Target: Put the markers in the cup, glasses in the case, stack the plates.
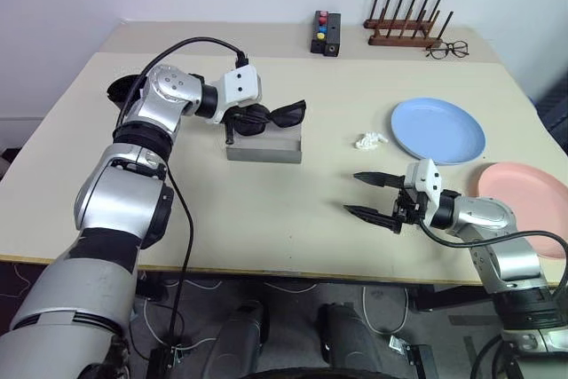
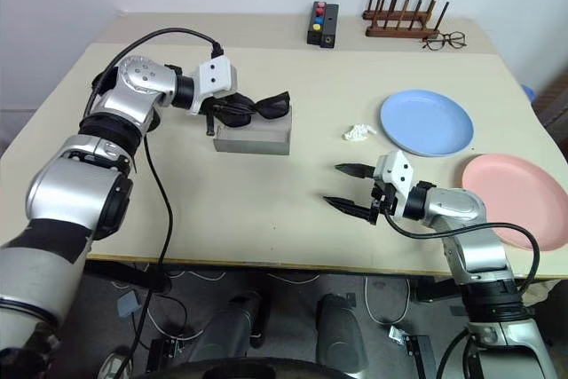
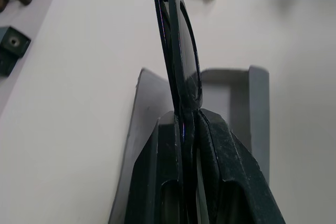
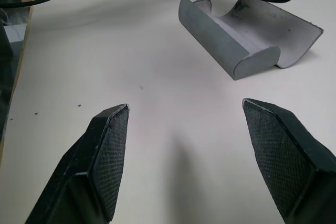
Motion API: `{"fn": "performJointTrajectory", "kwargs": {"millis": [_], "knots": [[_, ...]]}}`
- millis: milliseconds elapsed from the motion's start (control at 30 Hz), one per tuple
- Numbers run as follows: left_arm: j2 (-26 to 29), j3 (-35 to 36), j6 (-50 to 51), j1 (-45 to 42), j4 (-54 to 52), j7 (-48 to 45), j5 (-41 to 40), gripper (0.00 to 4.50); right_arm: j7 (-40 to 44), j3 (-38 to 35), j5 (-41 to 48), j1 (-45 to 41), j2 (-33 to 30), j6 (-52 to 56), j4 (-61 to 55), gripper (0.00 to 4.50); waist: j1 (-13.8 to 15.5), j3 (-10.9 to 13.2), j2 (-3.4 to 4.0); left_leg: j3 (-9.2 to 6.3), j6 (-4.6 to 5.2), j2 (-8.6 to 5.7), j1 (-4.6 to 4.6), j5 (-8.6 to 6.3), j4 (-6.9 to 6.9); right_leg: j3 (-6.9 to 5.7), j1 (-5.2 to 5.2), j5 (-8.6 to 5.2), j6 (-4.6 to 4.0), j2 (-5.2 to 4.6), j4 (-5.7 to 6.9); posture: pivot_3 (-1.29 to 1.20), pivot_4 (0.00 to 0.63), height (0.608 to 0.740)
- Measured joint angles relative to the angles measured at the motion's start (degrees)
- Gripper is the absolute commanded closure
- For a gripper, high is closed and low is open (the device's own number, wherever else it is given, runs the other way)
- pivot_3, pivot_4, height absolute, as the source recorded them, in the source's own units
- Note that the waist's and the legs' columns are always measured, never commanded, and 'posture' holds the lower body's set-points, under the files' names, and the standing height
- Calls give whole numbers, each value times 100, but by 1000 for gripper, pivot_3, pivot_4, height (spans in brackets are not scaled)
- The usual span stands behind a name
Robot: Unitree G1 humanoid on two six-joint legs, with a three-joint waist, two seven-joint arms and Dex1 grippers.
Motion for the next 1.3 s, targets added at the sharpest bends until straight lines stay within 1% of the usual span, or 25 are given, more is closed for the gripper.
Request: {"fn": "performJointTrajectory", "kwargs": {"millis": [267, 767, 967, 1100, 1233, 1300], "knots": [[48, -16, -90, 1, 89, -390, 324, 4319, -24, 13, -12, -16, 112, -111, 90, 970, -6, 1, -1, 1, 0, 0, 0, 0, 1, 0, -2, 2, -4, 1, 10, 0, 150, 740], [-43, -20, -243, 150, 106, -486, 612, 4319, -101, -40, 6, 128, -6, -26, -48, 970, -5, 1, -1, 0, 0, 0, 1, 0, 2, 0, -3, 1, -3, 0, 15, 0, 150, 740], [-25, -18, -250, 179, 139, -490, 673, 4319, -211, -404, 29, 273, -210, 44, -116, 970, -3, 1, -2, 0, 0, 0, 1, 0, 2, 0, -3, 1, -4, 0, 17, 0, 150, 740], [-1, -13, -250, 209, 139, -512, 677, 4319, -217, -647, 104, 528, -342, 127, -277, 970, -1, 2, -2, 0, 0, 0, 1, 0, 2, 1, -3, 1, -3, 0, 18, 0, 150, 740], [28, 0, -249, 282, 139, -560, 679, 4319, -223, -980, 357, 875, -483, 281, -597, 970, 0, 2, -2, -1, 0, 0, 0, 0, 2, 1, -3, 1, -4, -1, 19, 0, 150, 740], [75, 0, -248, 288, 142, -563, 687, 4319, -323, -1299, 595, 1020, -498, 442, -809, 970, -6, 3, -4, -1, 0, 1, 1, 0, 2, 1, -3, 0, -3, -1, 19, 0, 150, 740]]}}
